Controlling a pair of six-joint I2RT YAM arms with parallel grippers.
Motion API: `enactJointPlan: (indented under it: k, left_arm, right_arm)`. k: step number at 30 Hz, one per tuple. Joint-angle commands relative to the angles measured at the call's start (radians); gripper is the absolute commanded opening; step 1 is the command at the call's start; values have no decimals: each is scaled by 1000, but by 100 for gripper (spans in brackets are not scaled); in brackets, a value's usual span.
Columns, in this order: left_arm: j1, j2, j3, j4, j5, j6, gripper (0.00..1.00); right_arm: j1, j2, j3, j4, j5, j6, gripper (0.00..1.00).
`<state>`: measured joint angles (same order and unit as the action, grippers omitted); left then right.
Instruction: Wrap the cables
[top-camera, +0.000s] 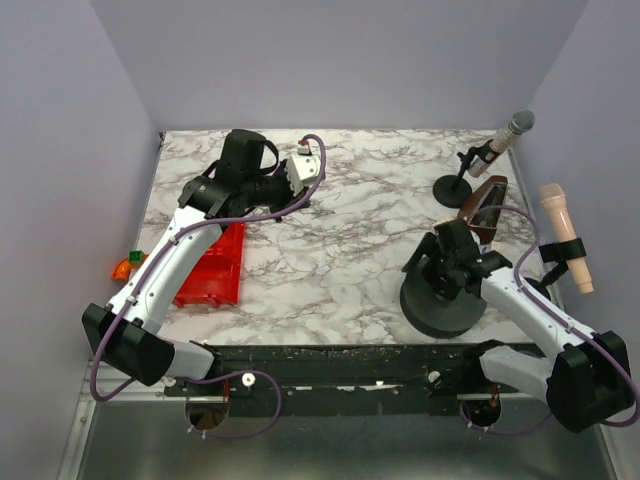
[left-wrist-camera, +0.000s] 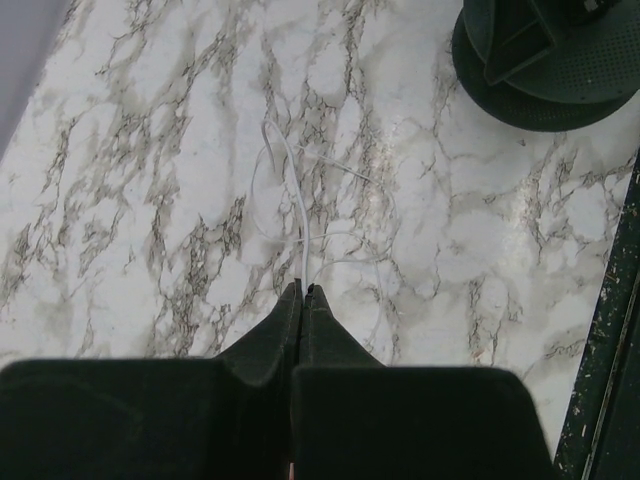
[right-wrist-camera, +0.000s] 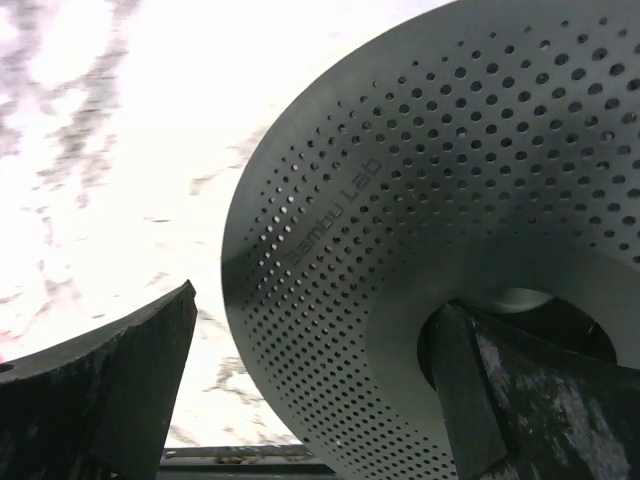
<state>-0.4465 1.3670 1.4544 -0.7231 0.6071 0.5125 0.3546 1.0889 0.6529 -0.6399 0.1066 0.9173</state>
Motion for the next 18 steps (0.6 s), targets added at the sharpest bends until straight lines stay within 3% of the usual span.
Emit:
enactJointPlan:
  k: [1, 5, 11, 18]
  left_arm:
    - [23, -9, 14, -2, 5, 14, 0]
    - [67, -9, 11, 10, 0, 8, 0]
    - [192, -12, -49, 89, 43, -60, 0]
    - [230, -20, -170, 174, 106, -173, 0]
  right_arm:
    - [41, 46, 17, 302, -235, -104, 100]
    - [127, 207, 158, 370, -288, -219, 99]
    - [170, 454, 445, 301, -366, -399, 98]
    - [179, 419, 542, 206, -413, -563, 94]
